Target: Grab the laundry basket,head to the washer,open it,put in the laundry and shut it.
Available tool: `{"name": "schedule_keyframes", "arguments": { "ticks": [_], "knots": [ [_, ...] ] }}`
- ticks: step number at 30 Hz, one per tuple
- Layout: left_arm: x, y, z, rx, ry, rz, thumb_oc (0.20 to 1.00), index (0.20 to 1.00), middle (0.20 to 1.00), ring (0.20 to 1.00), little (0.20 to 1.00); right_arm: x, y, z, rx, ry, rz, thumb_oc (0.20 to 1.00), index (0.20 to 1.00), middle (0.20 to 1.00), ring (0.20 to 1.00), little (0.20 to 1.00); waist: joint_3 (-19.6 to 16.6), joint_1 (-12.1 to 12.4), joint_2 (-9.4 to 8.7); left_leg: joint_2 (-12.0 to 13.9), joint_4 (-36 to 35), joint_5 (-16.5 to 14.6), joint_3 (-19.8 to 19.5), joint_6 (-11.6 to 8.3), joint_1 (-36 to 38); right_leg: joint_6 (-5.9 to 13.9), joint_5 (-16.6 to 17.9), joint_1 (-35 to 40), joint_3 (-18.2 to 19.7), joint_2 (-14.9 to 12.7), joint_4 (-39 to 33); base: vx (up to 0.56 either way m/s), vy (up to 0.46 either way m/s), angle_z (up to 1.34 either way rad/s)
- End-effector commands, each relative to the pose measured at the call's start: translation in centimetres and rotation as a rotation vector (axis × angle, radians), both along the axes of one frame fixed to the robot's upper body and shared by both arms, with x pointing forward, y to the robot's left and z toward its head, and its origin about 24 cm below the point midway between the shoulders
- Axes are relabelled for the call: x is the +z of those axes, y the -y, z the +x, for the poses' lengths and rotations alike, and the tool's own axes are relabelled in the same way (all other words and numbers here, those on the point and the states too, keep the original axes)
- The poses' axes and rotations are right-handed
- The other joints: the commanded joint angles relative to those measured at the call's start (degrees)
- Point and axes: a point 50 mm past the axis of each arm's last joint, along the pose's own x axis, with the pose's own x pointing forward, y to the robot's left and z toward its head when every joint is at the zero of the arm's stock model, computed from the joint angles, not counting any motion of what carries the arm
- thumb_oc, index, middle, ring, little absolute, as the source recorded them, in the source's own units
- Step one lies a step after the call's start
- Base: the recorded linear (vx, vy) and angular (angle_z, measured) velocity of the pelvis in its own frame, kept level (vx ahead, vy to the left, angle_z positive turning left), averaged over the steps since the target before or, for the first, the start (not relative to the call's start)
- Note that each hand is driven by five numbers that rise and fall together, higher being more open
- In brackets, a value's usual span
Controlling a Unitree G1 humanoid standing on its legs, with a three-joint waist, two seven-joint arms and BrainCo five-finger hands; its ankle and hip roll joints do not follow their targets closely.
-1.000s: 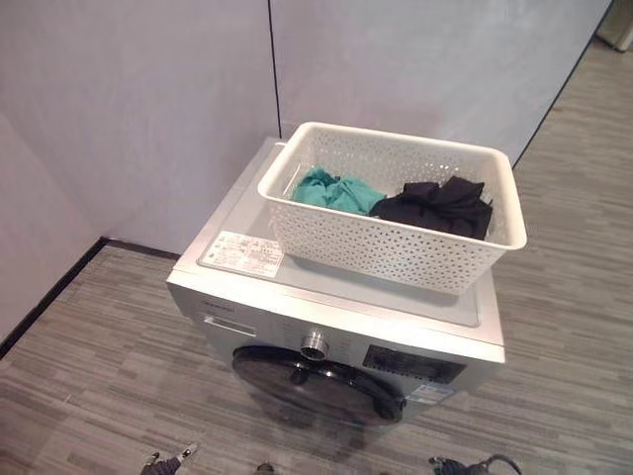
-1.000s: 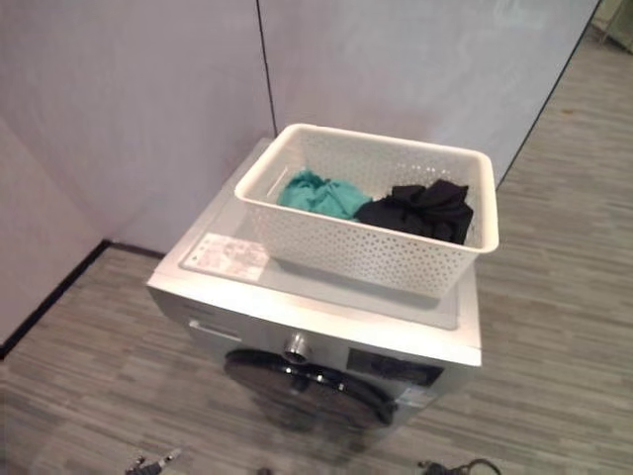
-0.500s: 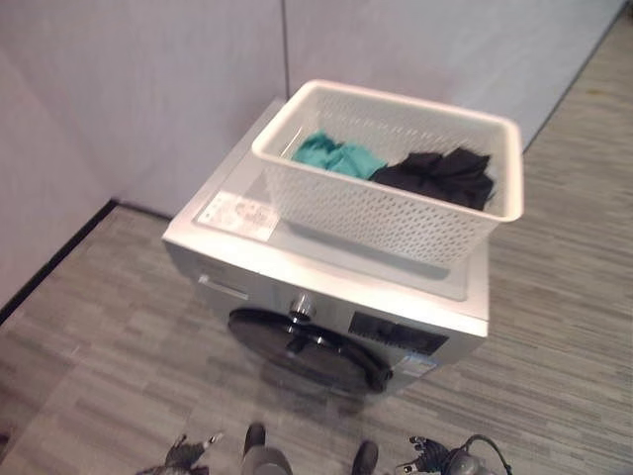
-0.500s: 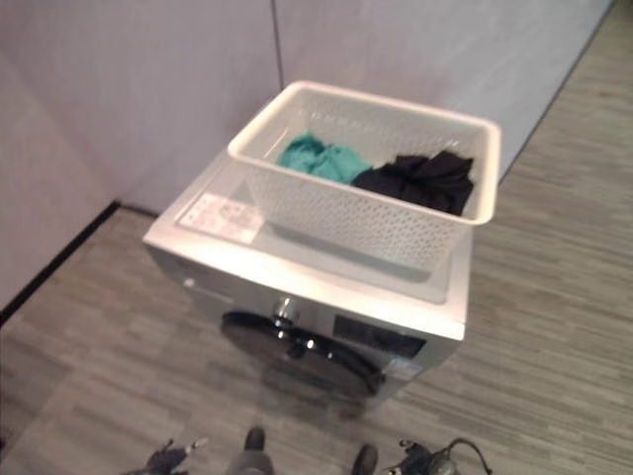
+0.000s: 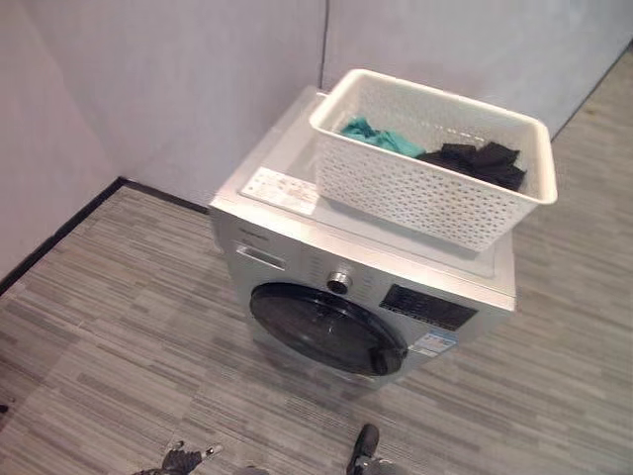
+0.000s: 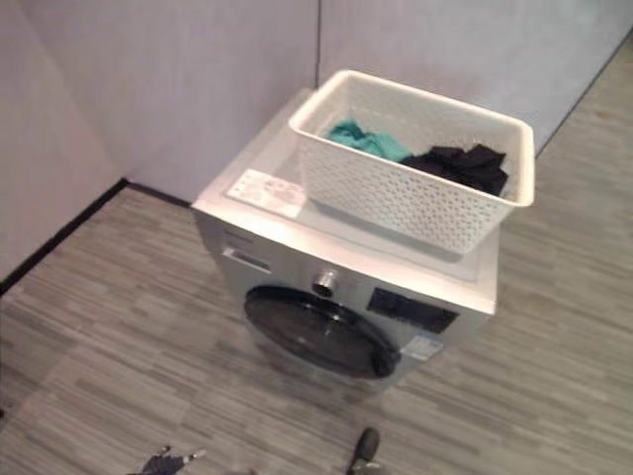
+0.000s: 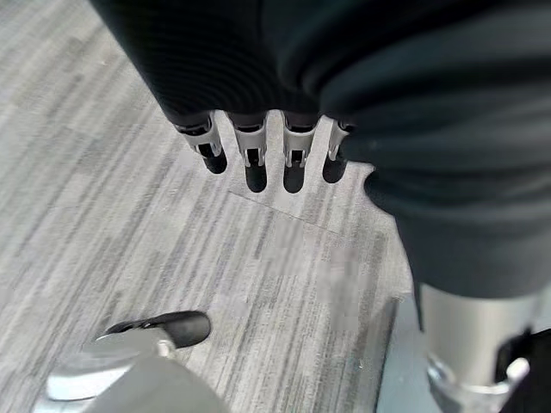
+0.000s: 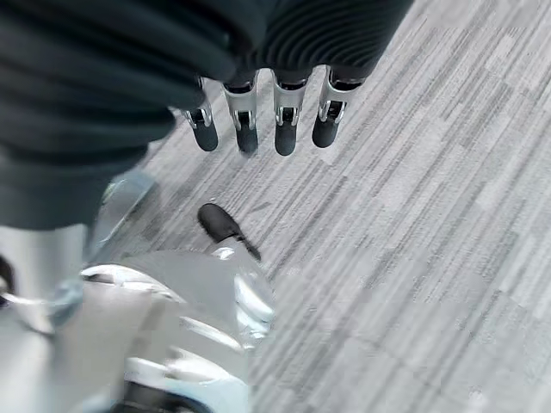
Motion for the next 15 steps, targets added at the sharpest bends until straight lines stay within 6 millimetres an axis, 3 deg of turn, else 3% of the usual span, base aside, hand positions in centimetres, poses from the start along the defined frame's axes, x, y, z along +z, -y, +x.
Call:
{"name": "schedule_keyframes", "arguments": {
  "ticks": [1, 3, 4, 6, 7, 8, 9, 12, 14, 15],
  "knots": [
    [0.5, -1.0, 0.5, -0.053, 0.02, 0.059, 1.0, 1.0, 1.0, 1.0, 1.0, 1.6, 0.1, 5.6, 0.083, 0.177, -0.023, 1.0, 1.0, 1.0, 1.0, 1.0, 2.42, 0.9, 3.78, 1.1, -5.61, 0.21, -0.69, 0.14, 4.32, 6.28, 0.28, -3.09, 1.4, -1.95, 1.67, -0.15, 0.139, -0.03],
    [0.6, -1.1, 0.5, -0.07, 0.012, 0.077, 1.0, 1.0, 1.0, 1.0, 1.0, 1.9, -0.1, 6.4, 0.113, 0.205, -0.025, 1.0, 1.0, 1.0, 1.0, 1.0, 2.6, 0.74, 3.65, 0.74, -6.52, 0.72, -0.02, 0.36, 4.76, 6.73, 0.64, -3.66, 1.42, -2.8, 2.51, -0.14, 0.104, -0.16],
    [0.8, -1.2, 0.9, -0.113, 0.011, 0.098, 1.0, 1.0, 1.0, 1.0, 1.0, 2.8, -0.4, 8.2, 0.176, 0.268, -0.035, 1.0, 1.0, 1.0, 1.0, 1.0, 3.11, 0.3, 3.78, 0.62, -6.87, 1.35, 0.15, 0.89, 4.7, 7.3, 0.45, -4.27, 2.21, -3.96, 4.47, -0.16, 0.047, -0.3],
    [1.2, -1.4, 1.8, -0.139, 0.04, 0.123, 1.0, 1.0, 1.0, 1.0, 1.0, 4.2, -0.4, 10.4, 0.224, 0.363, -0.055, 1.0, 1.0, 1.0, 1.0, 1.0, 3.49, -0.18, 4.18, 0.39, -6.83, 2.44, -0.03, 1.53, 3.53, 6.95, -1.45, -3.77, 5.93, -3.61, 7.34, -0.19, 0.045, -0.3],
    [1.2, -1.4, 1.9, -0.139, 0.041, 0.124, 1.0, 1.0, 1.0, 1.0, 1.0, 4.2, -0.4, 10.4, 0.224, 0.364, -0.055, 1.0, 1.0, 1.0, 1.0, 1.0, 3.42, -0.21, 3.99, 0.18, -6.88, 2.65, -0.05, 1.57, 3.35, 6.93, -1.34, -3.97, 5.98, -3.81, 7.32, -0.11, 0.026, -0.24],
    [1.2, -1.3, 2.0, -0.144, 0.05, 0.123, 1.0, 1.0, 1.0, 1.0, 1.0, 4.9, -0.4, 11.2, 0.248, 0.401, -0.062, 1.0, 1.0, 1.0, 1.0, 1.0, 3.32, -0.15, 4.19, 0.17, -6.91, 2.84, -0.01, 1.76, 3.18, 6.65, -2.4, -3.07, 7.35, -3.29, 8.66, -0.21, 0.015, -0.09],
    [1.6, -1.1, 2.7, -0.142, 0.098, 0.115, 1.0, 1.0, 1.0, 1.0, 1.0, 6.9, -0.5, 13.3, 0.3, 0.513, -0.082, 1.0, 1.0, 1.0, 1.0, 1.0, 2.32, 0.7, 4.11, -0.1, -6.16, 4.44, -0.09, 2.61, 0.96, 6.0, -6.57, -0.85, 11.94, -1.75, 14.14, -0.21, -0.024, -0.04],
    [1.4, -0.7, 2.3, -0.114, 0.109, 0.096, 1.0, 1.0, 1.0, 1.0, 1.0, 8.1, -0.8, 14.5, 0.345, 0.581, -0.089, 1.0, 1.0, 1.0, 1.0, 1.0, 1.01, 2.13, 3.26, -0.42, -5.56, 4.68, 0.12, 2.3, -0.31, 6.21, -7.67, 3.57, 12.28, -1.31, 10.31, -0.1, -0.081, 0.06],
    [1.4, -0.1, 2.7, -0.103, 0.134, 0.069, 1.0, 1.0, 1.0, 1.0, 1.0, 10.0, -1.4, 16.2, 0.424, 0.67, -0.115, 1.0, 1.0, 1.0, 1.0, 1.0, 0.09, 4.23, 2.25, 1.45, -4.28, 5.43, 0.59, 0.76, -2.59, 6.47, -7.6, 5.63, 11.19, -0.83, 6.56, -0.06, -0.191, -0.2],
    [1.4, -0.1, 2.7, -0.103, 0.134, 0.069, 1.0, 1.0, 1.0, 1.0, 1.0, 10.0, -1.4, 16.2, 0.424, 0.67, -0.115, 1.0, 1.0, 1.0, 1.0, 1.0, 0.08, 4.21, 2.27, 1.46, -4.26, 5.42, 0.56, 0.75, -2.61, 6.46, -7.58, 5.65, 11.16, -0.81, 6.53, -0.06, -0.209, -0.29]
  ]
}}
